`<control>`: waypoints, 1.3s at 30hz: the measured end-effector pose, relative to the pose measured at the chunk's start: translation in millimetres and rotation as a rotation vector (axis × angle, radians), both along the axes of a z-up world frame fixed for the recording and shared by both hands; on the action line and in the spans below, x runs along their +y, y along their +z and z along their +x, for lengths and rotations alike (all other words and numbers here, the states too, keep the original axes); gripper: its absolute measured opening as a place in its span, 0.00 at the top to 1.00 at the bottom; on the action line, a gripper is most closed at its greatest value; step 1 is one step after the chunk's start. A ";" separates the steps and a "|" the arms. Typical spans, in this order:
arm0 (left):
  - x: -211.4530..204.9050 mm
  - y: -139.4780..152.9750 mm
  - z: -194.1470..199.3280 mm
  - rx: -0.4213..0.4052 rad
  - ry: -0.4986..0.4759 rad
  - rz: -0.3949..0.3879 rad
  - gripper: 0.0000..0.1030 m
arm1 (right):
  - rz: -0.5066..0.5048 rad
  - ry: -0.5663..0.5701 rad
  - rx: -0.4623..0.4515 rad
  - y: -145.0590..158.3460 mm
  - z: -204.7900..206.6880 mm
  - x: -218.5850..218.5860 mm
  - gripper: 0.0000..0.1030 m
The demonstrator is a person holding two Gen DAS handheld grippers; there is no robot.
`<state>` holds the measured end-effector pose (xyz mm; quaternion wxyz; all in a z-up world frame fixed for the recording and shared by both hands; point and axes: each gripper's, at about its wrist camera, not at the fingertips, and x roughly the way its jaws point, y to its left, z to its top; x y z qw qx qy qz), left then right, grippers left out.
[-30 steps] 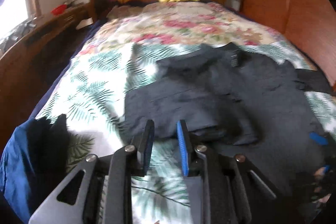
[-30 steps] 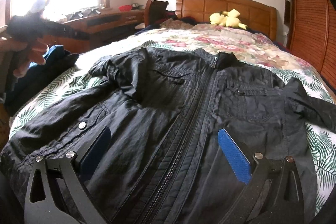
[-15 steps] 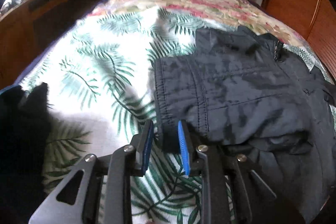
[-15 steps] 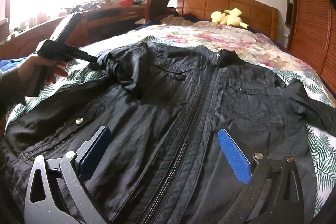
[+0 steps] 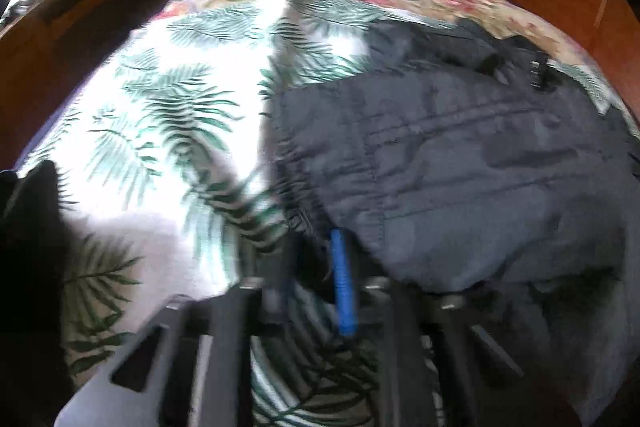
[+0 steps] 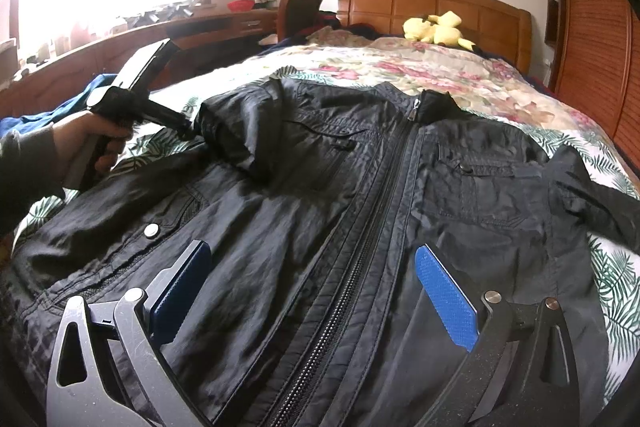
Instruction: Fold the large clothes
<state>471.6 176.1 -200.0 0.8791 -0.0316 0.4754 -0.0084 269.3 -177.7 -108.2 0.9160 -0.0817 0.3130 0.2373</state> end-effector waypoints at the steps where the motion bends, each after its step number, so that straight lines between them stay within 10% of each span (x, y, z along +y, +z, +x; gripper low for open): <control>1: -1.0 1.3 0.1 0.002 0.005 0.002 0.94 | 0.001 0.000 0.000 0.2 -0.2 0.1 0.00; 23: -194.9 220.6 -117.2 -0.383 -0.327 0.043 0.97 | 0.015 -0.072 -0.109 37.4 -32.9 -46.7 0.00; 39: -234.4 176.5 -235.6 -0.349 -0.381 0.045 0.91 | 0.025 -0.196 -0.112 59.5 -60.4 -118.6 0.00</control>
